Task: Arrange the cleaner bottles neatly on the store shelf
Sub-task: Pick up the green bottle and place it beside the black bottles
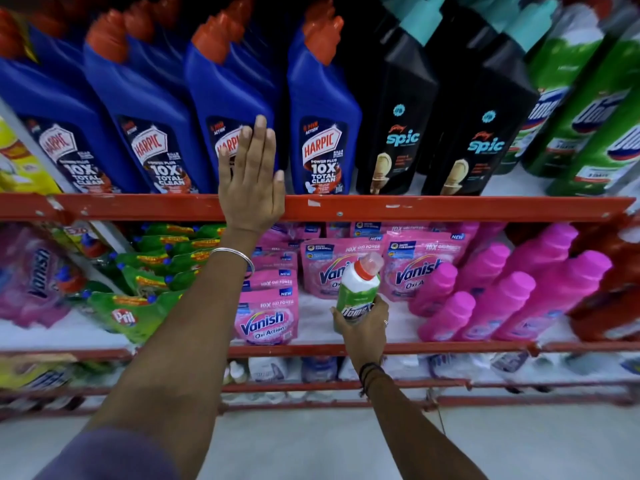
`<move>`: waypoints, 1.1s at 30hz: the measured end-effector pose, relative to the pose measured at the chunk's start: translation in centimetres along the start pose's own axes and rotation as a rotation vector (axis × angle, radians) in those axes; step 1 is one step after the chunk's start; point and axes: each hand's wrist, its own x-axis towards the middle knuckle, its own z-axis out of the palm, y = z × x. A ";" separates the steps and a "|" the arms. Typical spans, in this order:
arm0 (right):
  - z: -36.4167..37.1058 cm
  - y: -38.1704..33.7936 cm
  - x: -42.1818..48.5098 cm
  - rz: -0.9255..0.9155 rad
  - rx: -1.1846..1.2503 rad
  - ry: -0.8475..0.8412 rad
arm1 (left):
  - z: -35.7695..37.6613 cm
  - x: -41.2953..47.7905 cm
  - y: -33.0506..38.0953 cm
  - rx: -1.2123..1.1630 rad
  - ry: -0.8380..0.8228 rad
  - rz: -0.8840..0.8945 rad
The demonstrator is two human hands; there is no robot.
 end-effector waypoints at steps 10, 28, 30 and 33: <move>-1.9 -2.6 -0.1 -0.003 0.108 0.065 | -0.3 0.1 0.1 0.013 -0.008 0.018; -22.0 -19.4 7.6 -0.423 0.290 0.526 | 0.2 -0.2 -0.3 0.007 0.010 0.061; -23.4 -20.5 9.6 -0.412 0.280 0.586 | 0.1 -0.2 -0.3 0.020 0.013 0.056; -24.6 -21.7 11.8 -0.405 0.247 0.630 | 0.1 -0.1 -0.3 0.019 0.013 0.055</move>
